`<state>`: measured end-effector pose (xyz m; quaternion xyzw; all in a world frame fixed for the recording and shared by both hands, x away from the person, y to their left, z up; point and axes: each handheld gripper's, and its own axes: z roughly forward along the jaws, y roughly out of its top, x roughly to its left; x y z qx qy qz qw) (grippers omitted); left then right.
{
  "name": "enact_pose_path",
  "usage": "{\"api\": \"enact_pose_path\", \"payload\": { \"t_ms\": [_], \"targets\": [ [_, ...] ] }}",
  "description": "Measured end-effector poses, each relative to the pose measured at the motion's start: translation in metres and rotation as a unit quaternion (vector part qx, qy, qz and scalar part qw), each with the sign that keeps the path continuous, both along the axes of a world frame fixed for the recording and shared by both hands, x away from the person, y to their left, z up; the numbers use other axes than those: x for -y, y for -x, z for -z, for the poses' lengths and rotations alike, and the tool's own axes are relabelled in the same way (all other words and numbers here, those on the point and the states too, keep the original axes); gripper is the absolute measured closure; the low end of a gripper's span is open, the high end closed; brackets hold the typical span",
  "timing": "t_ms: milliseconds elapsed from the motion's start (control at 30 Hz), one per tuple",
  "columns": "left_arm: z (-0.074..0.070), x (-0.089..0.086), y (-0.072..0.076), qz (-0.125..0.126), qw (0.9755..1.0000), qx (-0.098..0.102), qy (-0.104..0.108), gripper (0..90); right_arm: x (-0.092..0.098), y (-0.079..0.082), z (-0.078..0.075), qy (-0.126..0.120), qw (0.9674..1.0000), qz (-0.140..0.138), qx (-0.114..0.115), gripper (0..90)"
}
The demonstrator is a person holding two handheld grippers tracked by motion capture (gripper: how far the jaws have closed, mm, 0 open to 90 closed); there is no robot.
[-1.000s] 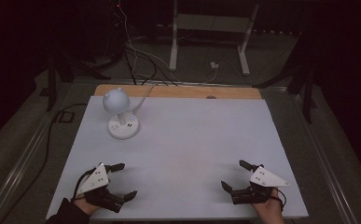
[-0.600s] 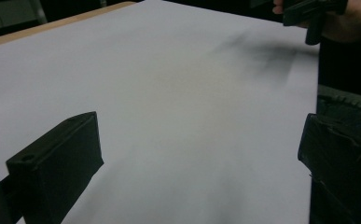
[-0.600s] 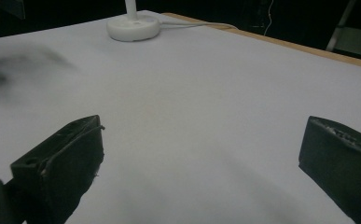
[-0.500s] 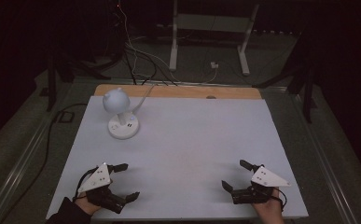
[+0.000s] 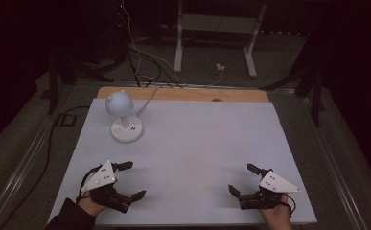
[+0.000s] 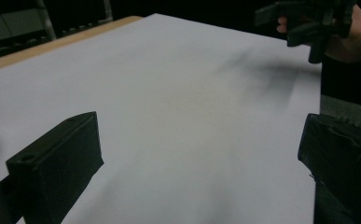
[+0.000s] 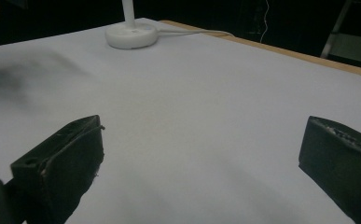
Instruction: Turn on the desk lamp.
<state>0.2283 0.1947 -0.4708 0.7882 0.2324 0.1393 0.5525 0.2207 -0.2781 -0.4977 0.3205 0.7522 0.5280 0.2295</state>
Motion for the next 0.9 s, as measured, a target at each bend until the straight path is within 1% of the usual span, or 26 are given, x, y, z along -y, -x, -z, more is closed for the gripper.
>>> {"api": "enact_pose_path", "payload": {
  "t_ms": [33, 133, 167, 233, 267, 333, 367, 400, 433, 500, 533, 567, 600, 633, 700, 733, 800, 833, 900],
  "targets": [
    [0.000, -0.001, -0.002, -0.004, 1.0000, 0.001, 0.003, 0.1, 0.000, 0.000, 0.000, 0.000, 1.0000, 0.000, -0.001, 0.0],
    [-0.001, -0.002, -0.005, -0.010, 0.9999, -0.002, 0.004, 0.1, 0.000, -0.001, 0.001, 0.001, 1.0000, -0.002, -0.002, 0.0],
    [-0.002, -0.002, -0.009, -0.021, 0.9998, 0.000, 0.005, 0.1, 0.000, -0.001, 0.001, 0.000, 1.0000, -0.001, -0.005, 0.0],
    [-0.003, -0.003, -0.011, -0.025, 0.9997, 0.000, 0.006, 0.2, 0.001, -0.001, 0.002, -0.001, 1.0000, -0.001, -0.007, 0.0],
    [-0.004, -0.003, -0.014, -0.036, 0.9993, -0.001, 0.007, 0.1, 0.001, -0.001, 0.002, -0.001, 1.0000, 0.000, -0.006, 0.0],
    [-0.005, -0.003, -0.016, -0.040, 0.9992, 0.000, 0.009, 0.1, 0.001, -0.001, 0.002, -0.001, 1.0000, 0.000, -0.005, 0.0],
    [-0.006, -0.003, -0.020, -0.050, 0.9987, -0.004, 0.011, 0.1, 0.001, -0.001, 0.001, -0.002, 1.0000, 0.000, -0.005, 0.0],
    [-0.006, -0.003, -0.020, -0.050, 0.9987, -0.004, 0.011, 0.1, 0.001, -0.001, 0.001, -0.002, 1.0000, 0.000, -0.005, 0.0],
    [-0.007, -0.003, -0.023, -0.058, 0.9983, -0.001, 0.009, 0.1, 0.000, -0.001, 0.002, -0.001, 1.0000, -0.001, -0.006, 0.0],
    [-0.009, -0.003, -0.026, -0.068, 0.9976, 0.006, 0.009, 0.1, 0.000, -0.001, 0.002, 0.000, 1.0000, -0.002, -0.006, 0.0],
    [-0.009, -0.003, -0.026, -0.068, 0.9976, 0.006, 0.009, 0.2, 0.000, -0.001, 0.002, -0.001, 1.0000, -0.001, -0.006, 0.0],
    [-0.010, -0.003, -0.030, -0.081, 0.9967, 0.004, 0.011, 0.2, 0.000, -0.001, 0.002, -0.002, 1.0000, -0.001, -0.007, 0.0],
    [-0.011, -0.002, -0.033, -0.086, 0.9962, 0.004, 0.013, 0.2, 0.000, -0.001, 0.002, -0.002, 1.0000, -0.001, -0.008, 0.0],
    [-0.012, -0.002, -0.035, -0.096, 0.9954, 0.003, 0.007, 0.1, 0.000, -0.001, 0.002, -0.001, 1.0000, -0.001, -0.007, 0.0],
    [-0.012, -0.001, -0.039, -0.110, 0.9939, 0.006, 0.004, 0.2, 0.000, -0.001, 0.002, 0.000, 1.0000, -0.001, -0.007, 0.0],
    [-0.012, 0.000, -0.042, -0.122, 0.9925, 0.005, -0.003, 0.1, 0.000, -0.001, 0.002, -0.001, 1.0000, -0.001, -0.007, 0.0],
    [-0.012, 0.001, -0.047, -0.135, 0.9908, 0.008, -0.004, 0.2, 0.000, -0.001, 0.003, -0.001, 1.0000, -0.002, -0.009, 0.0],
    [-0.012, 0.002, -0.049, -0.139, 0.9902, 0.011, -0.008, 0.2, -0.001, -0.001, 0.003, -0.001, 0.9999, -0.003, -0.010, 0.0],
    [-0.012, 0.003, -0.053, -0.146, 0.9891, 0.016, -0.009, 0.2, -0.001, -0.002, 0.003, 0.000, 0.9999, -0.005, -0.011, 0.0]
  ]
}}
